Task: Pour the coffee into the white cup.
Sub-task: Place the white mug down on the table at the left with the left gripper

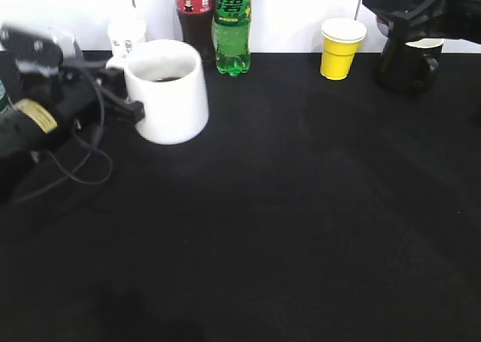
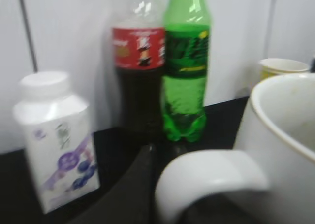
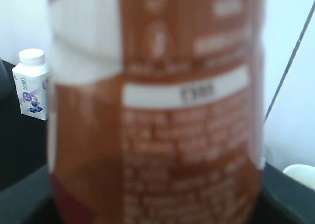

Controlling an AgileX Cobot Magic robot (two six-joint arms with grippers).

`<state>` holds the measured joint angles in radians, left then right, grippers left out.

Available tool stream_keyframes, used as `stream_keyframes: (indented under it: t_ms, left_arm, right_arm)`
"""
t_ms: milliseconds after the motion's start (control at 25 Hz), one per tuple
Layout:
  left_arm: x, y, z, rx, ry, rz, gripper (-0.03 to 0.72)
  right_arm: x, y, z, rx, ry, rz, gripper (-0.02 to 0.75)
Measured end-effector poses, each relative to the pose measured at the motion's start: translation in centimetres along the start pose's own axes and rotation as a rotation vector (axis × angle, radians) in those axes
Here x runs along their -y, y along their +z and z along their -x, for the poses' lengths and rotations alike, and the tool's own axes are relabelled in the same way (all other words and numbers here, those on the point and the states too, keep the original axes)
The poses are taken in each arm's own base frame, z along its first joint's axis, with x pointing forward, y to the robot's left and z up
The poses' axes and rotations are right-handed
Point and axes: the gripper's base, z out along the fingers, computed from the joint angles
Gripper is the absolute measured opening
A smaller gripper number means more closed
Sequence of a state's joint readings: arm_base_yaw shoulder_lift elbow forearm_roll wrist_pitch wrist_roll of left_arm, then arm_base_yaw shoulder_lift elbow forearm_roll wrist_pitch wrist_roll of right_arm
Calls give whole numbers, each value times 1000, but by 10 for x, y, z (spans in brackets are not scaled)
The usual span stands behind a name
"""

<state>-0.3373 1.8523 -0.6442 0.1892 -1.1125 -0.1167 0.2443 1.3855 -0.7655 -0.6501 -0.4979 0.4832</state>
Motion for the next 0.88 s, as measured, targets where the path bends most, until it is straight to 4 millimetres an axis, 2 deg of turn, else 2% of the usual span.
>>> stream_keyframes:
  t_ms: [120,240,360,440,520,560,640,760,880]
  left_arm:
    - [-18,2,-32,-70,-43,150,63]
    - [-31,0,-51,-117,-54,206,62]
    - [-40,2,-56,-92,-60,231,62]
    - [-40,3,-57,-85,-59,227,62]
    - [-39,3,-56,-82,-55,211,160]
    - [-39,0,-56,-83,-55,210,250]
    - [-36,-9,-50,-89,-53,202,280]
    - [-32,-21,-45,-114,-47,183,282]
    - [-25,-41,-36,-123,-42,164,282]
  right_arm:
    - [0,0,0,0,0,0,517]
    - [0,0,0,0,0,0,517]
    - [0,0,0,0,0,0,517]
    - [0,0,0,0,0,0,517]
    - [0,0,0,0,1,0,517]
    - [0,0,0,0,1,0,517]
    - [0,0,0,0,1,0,517]
    - [0,0,-2,-5,6,-2,517]
    - [0,-7,-24,-52,29,-44,517]
